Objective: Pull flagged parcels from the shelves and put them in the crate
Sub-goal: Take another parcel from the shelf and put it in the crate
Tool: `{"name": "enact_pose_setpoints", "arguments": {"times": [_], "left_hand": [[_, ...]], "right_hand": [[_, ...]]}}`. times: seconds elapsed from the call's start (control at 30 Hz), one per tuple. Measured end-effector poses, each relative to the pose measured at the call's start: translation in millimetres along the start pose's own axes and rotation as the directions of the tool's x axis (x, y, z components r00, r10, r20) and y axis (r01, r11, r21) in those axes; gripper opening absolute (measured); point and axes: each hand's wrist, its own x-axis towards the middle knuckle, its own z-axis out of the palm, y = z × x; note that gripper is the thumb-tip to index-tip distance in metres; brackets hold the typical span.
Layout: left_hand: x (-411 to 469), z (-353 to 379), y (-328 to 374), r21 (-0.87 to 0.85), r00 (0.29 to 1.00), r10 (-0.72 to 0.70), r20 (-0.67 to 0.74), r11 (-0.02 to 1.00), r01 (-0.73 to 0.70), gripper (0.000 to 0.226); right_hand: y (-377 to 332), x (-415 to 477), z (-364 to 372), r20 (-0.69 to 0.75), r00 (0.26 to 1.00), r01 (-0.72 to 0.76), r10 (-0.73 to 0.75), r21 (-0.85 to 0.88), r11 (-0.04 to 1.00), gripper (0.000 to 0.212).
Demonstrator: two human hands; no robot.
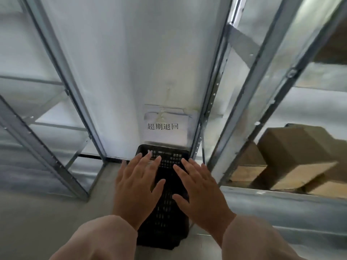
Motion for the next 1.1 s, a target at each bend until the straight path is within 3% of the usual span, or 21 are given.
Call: {"name": "enact_pose_setpoints", "arguments": {"times": [0.27,0.5,0.7,0.83,0.97,1.1], "left_hand": [[-14.5,-70.3,153.1,-0.059,0.95,0.183,-0.254,0.977,-0.204,0.052],[37.9,-114.9,256.8,-0.078,0.847,0.386,-0.366,0.894,-0.441,0.049],[104.1,-133.0,316.7,-0.188,0.813,0.423,-0.4,0.83,-0.525,0.057],[153.7,-144.4,338.5,-0.368,0.82,0.33,-0.469,0.77,-0.52,0.06],[204.8,-154.9,362.6,-0.568,0.9,0.236,-0.366,0.71,-0.417,0.067],[235.8,-150.3,374.6,-0.505,0.952,0.262,-0.156,0.808,-0.305,0.069]], "right_hand": [[50.9,-117.2,-129.1,-0.288,0.956,0.04,-0.048,-0.032,0.999,0.061],[119.4,-152.0,-214.9,-0.473,0.873,-0.165,0.12,-0.055,0.985,0.066],[160.4,-136.2,-274.5,-0.588,0.778,-0.312,0.221,-0.057,0.948,0.069],[171.5,-112.6,-309.6,-0.659,0.721,-0.324,0.216,-0.044,0.945,0.07],[175.6,-87.8,-338.0,-0.765,0.613,-0.276,0.197,0.026,0.961,0.065],[175.7,-73.0,-343.2,-0.775,0.597,-0.247,0.208,0.069,0.967,0.064]]}}
